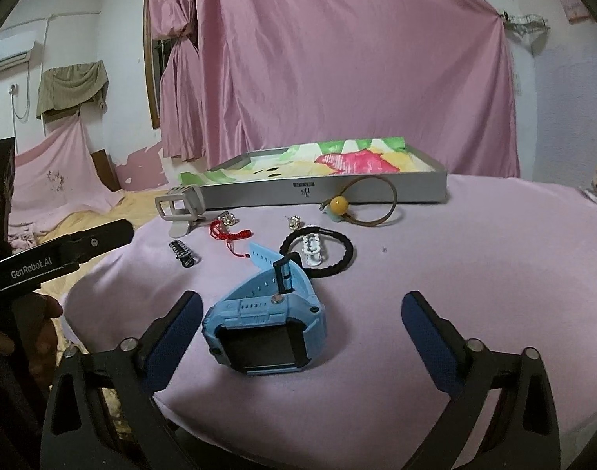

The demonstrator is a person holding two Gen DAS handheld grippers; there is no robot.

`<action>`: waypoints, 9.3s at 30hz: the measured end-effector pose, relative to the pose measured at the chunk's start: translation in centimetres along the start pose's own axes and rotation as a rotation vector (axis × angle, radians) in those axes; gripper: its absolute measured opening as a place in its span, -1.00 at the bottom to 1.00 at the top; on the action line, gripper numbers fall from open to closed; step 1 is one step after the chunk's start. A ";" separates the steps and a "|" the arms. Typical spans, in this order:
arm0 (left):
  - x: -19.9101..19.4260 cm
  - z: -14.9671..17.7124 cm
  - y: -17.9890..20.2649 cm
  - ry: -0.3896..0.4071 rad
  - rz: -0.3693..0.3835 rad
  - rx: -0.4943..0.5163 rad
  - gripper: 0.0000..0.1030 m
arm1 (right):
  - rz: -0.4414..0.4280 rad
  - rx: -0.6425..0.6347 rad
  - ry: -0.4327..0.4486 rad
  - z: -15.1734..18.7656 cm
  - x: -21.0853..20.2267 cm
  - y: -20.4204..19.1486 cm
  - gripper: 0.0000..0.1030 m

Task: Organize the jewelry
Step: 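Grasp the blue smartwatch with the right tool while the left tool grasps the black-white striped bracelet, then carry the smartwatch with the right tool while the left tool carries the bracelet over the grey tray, then open the right tool to drop the smartwatch while the left tool releases the bracelet into the tray, then withdraw both open tools from the tray back over the table, then grasp the black hair band with the right tool while the left tool grasps the grey plastic stand, then carry the hair band with the right tool while the left tool carries the grey stand over the tray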

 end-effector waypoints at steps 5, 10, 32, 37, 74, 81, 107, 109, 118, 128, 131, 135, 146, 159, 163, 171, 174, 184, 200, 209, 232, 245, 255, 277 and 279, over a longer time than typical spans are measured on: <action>1.3 -0.2 1.2 -0.038 0.019 0.027 0.98 | -0.048 0.002 -0.028 0.0 0.7 -0.3 0.45; 2.6 -0.2 2.0 -0.093 0.023 0.045 0.84 | -0.048 0.022 -0.044 -0.5 1.2 0.2 0.25; 6.0 0.8 4.0 -0.235 -0.102 0.133 -0.04 | -0.024 0.077 -0.041 -1.2 2.2 1.9 0.04; 5.7 0.9 3.9 -0.229 -0.096 0.128 -0.38 | -0.025 0.082 -0.039 -1.2 2.3 1.8 0.06; 3.4 -5.9 4.4 -0.027 0.117 0.082 -0.70 | -0.137 0.046 0.066 -9.0 3.0 1.3 0.06; 7.5 -10.1 2.4 -0.024 0.123 0.072 -0.69 | -0.161 0.026 0.018 -12.9 10.2 0.2 0.06; 18.2 -8.8 -1.7 -0.306 0.080 -0.001 -0.68 | -0.128 0.099 -0.332 -10.4 23.3 -1.0 0.07; 18.0 -8.8 -1.8 -0.307 0.075 -0.004 -0.68 | -0.127 0.098 -0.324 -10.5 23.0 -1.0 0.15; 15.8 -8.7 -1.8 -0.253 0.075 -0.012 -0.37 | -0.094 0.086 -0.202 -11.3 19.3 -0.2 0.47; 10.6 -9.0 -0.9 -0.090 0.052 0.001 0.52 | -0.023 0.062 -0.008 -12.2 12.5 0.6 0.81; 8.7 -8.8 -1.1 -0.037 0.046 -0.016 0.70 | -0.005 0.052 0.048 -12.1 10.1 0.6 0.88; 5.9 -8.4 -1.2 0.062 0.029 -0.027 0.93 | 0.016 0.026 0.108 -11.4 7.2 0.2 0.96; 1.8 -6.0 -1.2 0.152 -0.004 0.000 0.98 | 0.023 0.015 0.161 -9.0 2.3 -0.9 0.96; -0.2 -3.8 -0.6 0.170 -0.010 0.062 0.98 | 0.055 -0.009 0.146 -6.2 1.3 -0.9 0.97; -0.1 -3.3 -0.6 0.155 -0.018 0.071 0.98 | 0.065 -0.006 0.121 -5.9 1.7 -0.6 0.97; 1.0 -2.9 -0.8 0.094 -0.036 0.094 0.98 | 0.081 0.006 0.058 -5.3 2.7 0.1 0.97; 1.5 -2.8 -0.8 0.069 -0.041 0.097 0.98 | 0.090 0.015 0.028 -5.2 3.2 0.4 0.96; 4.1 -3.5 -1.1 -0.019 -0.074 0.093 0.98 | 0.054 0.124 -0.126 -5.3 6.1 2.2 0.96; 7.4 -4.5 -0.3 -0.118 -0.040 0.077 0.98 | -0.050 0.116 -0.223 -4.6 8.5 0.9 -0.36; 8.6 -4.8 -0.1 -0.141 -0.040 0.075 0.88 | -0.029 0.109 -0.249 -4.5 9.0 0.9 -0.54; 9.7 -4.1 -0.3 -0.213 -0.014 0.015 0.19 | -0.028 0.097 -0.289 -3.9 9.2 0.8 -0.79; 7.8 -3.4 1.7 -0.199 0.038 0.031 0.19 | 0.001 0.097 -0.280 -3.6 7.6 1.9 -0.79; 6.6 -2.9 3.0 -0.199 0.065 0.040 0.19 | -0.025 0.108 -0.278 -3.2 7.1 2.0 -0.78; 6.4 -2.3 3.8 -0.214 0.079 0.043 0.19 | 0.050 0.149 -0.264 -3.4 7.1 4.7 -0.72; 6.4 -2.3 3.8 -0.215 0.078 0.043 0.19 | 0.064 0.147 -0.285 -3.1 7.6 5.0 -0.72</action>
Point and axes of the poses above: each gripper's, at about its wrist camera, not at the fingertips, and x roughly the way its jaws point, y to its right, z to its underside, the point moved 5 cm from there along x, roughly the way its jaws point, and after that the axes turned 3 degrees about y, right-handed, at the moved point
